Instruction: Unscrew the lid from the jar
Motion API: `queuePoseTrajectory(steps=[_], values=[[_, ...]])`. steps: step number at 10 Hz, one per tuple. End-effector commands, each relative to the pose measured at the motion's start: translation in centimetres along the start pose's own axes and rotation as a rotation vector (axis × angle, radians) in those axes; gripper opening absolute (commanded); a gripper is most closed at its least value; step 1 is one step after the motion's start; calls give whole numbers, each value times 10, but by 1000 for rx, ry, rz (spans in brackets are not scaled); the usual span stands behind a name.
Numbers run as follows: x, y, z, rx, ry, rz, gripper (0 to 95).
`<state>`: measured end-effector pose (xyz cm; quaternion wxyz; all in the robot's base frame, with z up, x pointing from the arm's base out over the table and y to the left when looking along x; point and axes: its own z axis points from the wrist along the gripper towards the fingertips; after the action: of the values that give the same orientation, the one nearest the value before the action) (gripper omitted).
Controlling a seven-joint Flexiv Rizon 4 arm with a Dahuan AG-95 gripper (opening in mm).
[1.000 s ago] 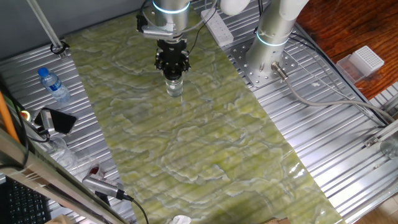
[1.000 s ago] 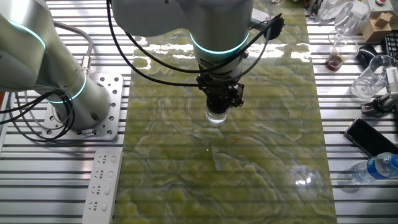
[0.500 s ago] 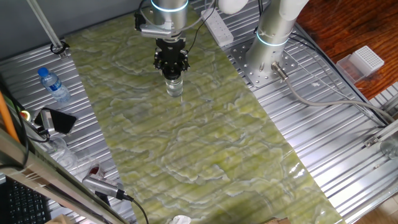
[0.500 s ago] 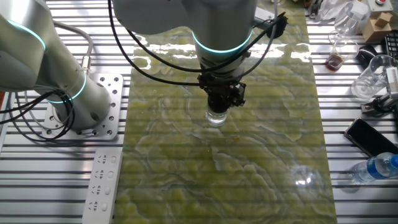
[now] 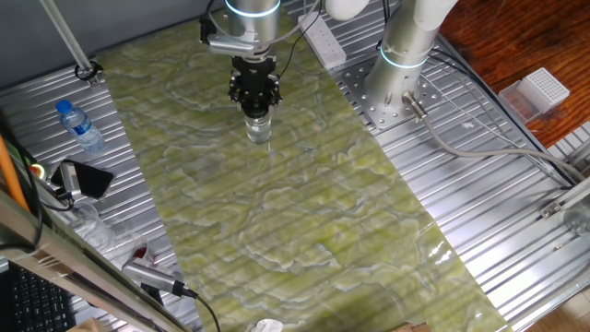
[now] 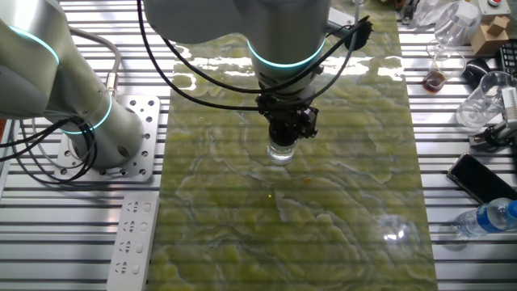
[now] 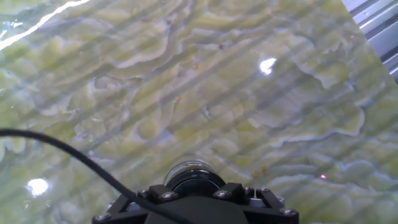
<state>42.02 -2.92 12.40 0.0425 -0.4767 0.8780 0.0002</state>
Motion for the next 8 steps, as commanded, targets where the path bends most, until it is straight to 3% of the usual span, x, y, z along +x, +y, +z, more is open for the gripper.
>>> queuePoseTrajectory(steps=[1, 4, 5, 8], values=[[-2, 1, 1, 2, 1, 19, 190], [-3, 1, 2, 8, 10, 38, 190], [-3, 1, 2, 9, 12, 46, 380], [-3, 1, 3, 12, 16, 85, 380]])
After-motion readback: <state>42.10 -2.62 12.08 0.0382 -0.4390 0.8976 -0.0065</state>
